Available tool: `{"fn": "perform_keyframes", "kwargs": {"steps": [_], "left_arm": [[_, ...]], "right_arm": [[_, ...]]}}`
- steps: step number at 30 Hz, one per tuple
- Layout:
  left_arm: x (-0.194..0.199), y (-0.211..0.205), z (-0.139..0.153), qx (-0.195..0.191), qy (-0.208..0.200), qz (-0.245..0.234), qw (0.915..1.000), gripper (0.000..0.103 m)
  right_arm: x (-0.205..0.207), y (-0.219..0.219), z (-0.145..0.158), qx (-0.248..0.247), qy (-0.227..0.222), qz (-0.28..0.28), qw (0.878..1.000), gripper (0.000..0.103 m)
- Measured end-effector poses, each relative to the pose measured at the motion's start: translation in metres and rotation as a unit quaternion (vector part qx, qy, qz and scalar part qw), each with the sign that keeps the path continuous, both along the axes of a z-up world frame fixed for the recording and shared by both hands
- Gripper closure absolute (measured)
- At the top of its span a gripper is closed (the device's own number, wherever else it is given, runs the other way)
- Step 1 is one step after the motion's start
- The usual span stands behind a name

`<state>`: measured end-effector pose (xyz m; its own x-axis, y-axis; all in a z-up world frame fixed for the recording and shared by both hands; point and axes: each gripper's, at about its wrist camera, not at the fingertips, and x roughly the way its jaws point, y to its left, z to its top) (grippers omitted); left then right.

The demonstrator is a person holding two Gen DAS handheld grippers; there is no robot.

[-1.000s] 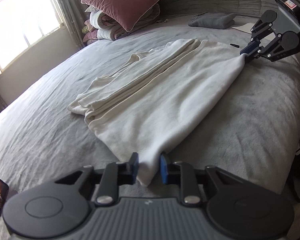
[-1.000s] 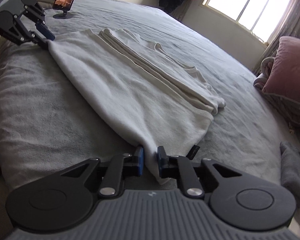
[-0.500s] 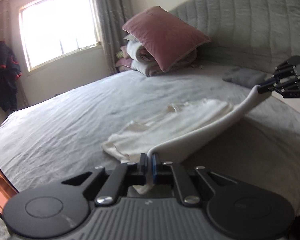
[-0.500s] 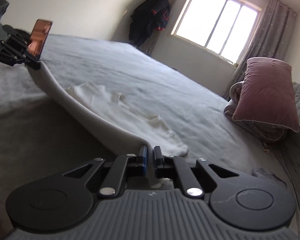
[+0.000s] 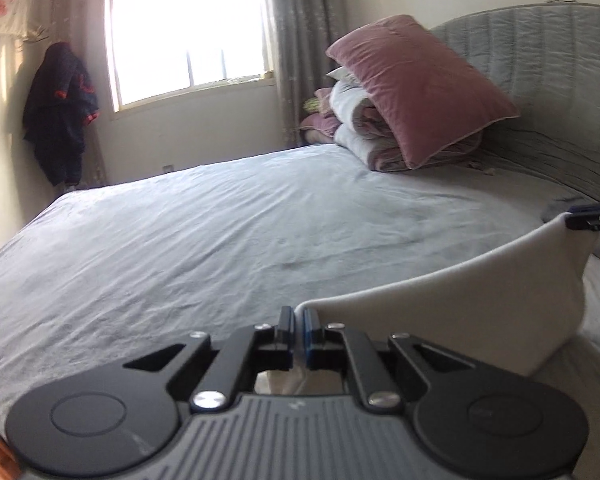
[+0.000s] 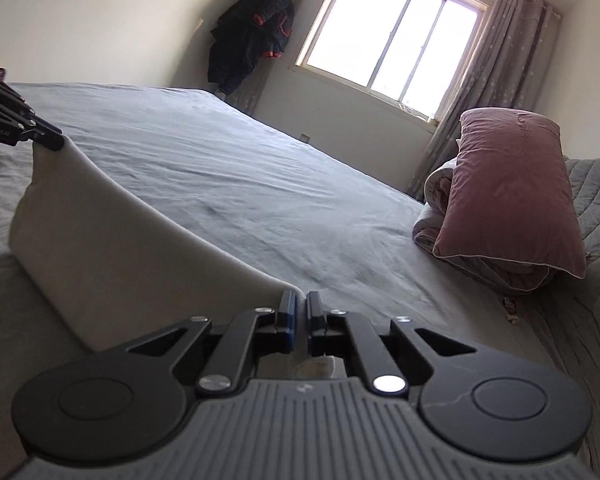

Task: Fold clothes
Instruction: 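Grasp the folded shirt edge with both grippers and lift it over, then lay the lifted half onto the shirt and open both grippers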

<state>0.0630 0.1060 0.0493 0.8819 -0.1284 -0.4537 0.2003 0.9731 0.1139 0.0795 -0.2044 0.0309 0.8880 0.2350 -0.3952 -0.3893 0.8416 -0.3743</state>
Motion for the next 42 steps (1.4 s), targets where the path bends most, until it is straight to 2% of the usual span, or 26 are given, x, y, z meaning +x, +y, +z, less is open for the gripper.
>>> {"fn": "perform_keyframes", "kwargs": {"steps": [4,10,16,19,21,24,27,28,29,31,34,37,42], "left_arm": [[0.035,-0.005,-0.021,0.002,0.012,0.021,0.9997,0.098],[0.07,-0.011,-0.055,0.016,0.03,0.042,0.9986,0.098],[0.093,-0.013,-0.092,0.034,0.055,0.055,0.9964,0.097],[0.096,-0.017,-0.101,0.057,0.048,0.058,0.9955,0.094],[0.095,-0.017,-0.102,0.072,0.042,0.059,0.9948,0.087],[0.094,-0.01,-0.095,0.066,0.042,0.072,0.9943,0.077],[0.093,0.0,-0.081,0.047,0.04,0.107,0.9924,0.078],[0.091,0.004,-0.075,0.035,0.038,0.114,0.9921,0.078],[0.089,0.007,-0.07,0.02,0.037,0.115,0.9925,0.078],[0.084,0.009,-0.06,-0.004,0.035,0.113,0.993,0.078],[0.077,-0.002,-0.053,-0.018,0.031,0.092,0.9951,0.078],[0.073,-0.021,-0.055,-0.022,0.032,0.064,0.9972,0.078],[0.078,-0.04,-0.081,-0.006,0.057,0.051,0.997,0.078]], "right_arm": [[0.03,0.006,-0.014,0.003,0.015,-0.018,1.0,0.099],[0.066,0.011,-0.052,0.008,0.051,-0.043,0.998,0.099],[0.092,0.011,-0.087,0.024,0.1,-0.068,0.992,0.099],[0.095,0.004,-0.097,0.041,0.11,-0.081,0.99,0.099],[0.097,-0.005,-0.094,0.063,0.112,-0.092,0.987,0.099],[0.099,-0.021,-0.088,0.086,0.11,-0.116,0.983,0.098],[0.095,-0.044,-0.075,0.13,0.116,-0.131,0.976,0.098],[0.094,-0.05,-0.071,0.145,0.117,-0.132,0.974,0.093],[0.09,-0.054,-0.066,0.155,0.118,-0.131,0.972,0.084],[0.087,-0.058,-0.059,0.172,0.117,-0.125,0.97,0.084],[0.083,-0.05,-0.054,0.203,0.125,-0.106,0.965,0.084],[0.08,-0.035,-0.053,0.225,0.134,-0.083,0.961,0.084],[0.086,-0.011,-0.07,0.204,0.155,-0.071,0.964,0.084]]}}
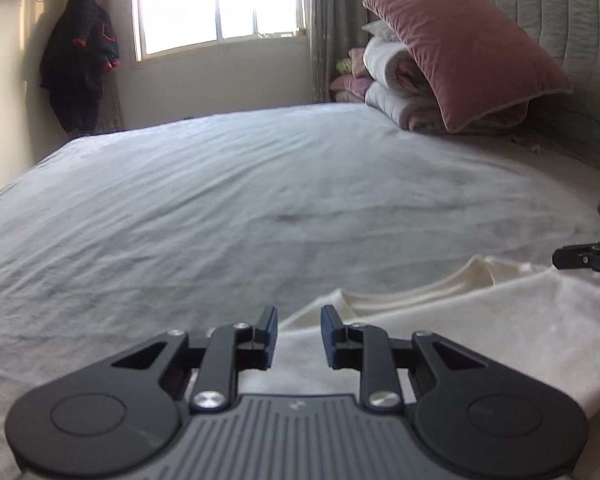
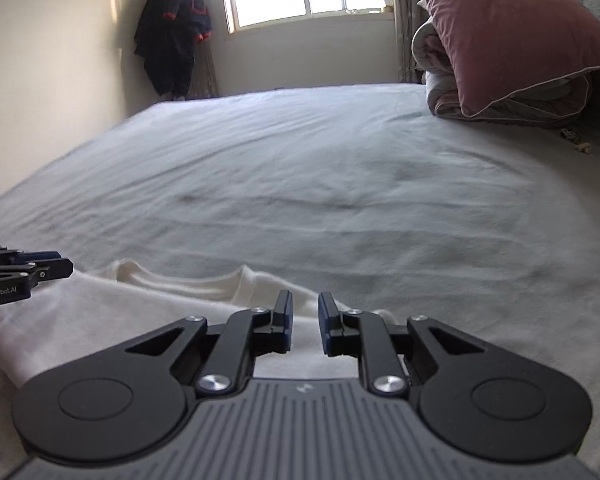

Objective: Fold clothes

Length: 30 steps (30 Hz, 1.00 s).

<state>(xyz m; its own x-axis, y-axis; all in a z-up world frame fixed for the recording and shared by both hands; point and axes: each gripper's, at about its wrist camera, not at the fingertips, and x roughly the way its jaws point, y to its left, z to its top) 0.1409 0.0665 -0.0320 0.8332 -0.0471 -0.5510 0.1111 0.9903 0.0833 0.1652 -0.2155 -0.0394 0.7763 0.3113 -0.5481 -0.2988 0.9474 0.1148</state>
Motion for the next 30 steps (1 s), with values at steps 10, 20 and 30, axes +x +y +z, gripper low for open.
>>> {"fn": "perform_keyframes", "kwargs": {"steps": [10,20,30], "left_arm": [[0.005,0.011,-0.024,0.061,-0.003,0.017,0.998,0.077],[-0.015,0.038,0.014,-0.029,0.063,0.077,0.9946,0.065],[-0.056,0.087,0.012,-0.21,0.162,0.153,0.9518,0.043]], "right_arm": [[0.009,-0.035,-0.018,0.022,0.037,-0.062,0.997,0.103],[-0.017,-0.037,0.019,-0.001,0.033,-0.055,0.998,0.083],[-0.048,-0.04,0.031,0.051,0.079,-0.056,0.994,0.06]]}}
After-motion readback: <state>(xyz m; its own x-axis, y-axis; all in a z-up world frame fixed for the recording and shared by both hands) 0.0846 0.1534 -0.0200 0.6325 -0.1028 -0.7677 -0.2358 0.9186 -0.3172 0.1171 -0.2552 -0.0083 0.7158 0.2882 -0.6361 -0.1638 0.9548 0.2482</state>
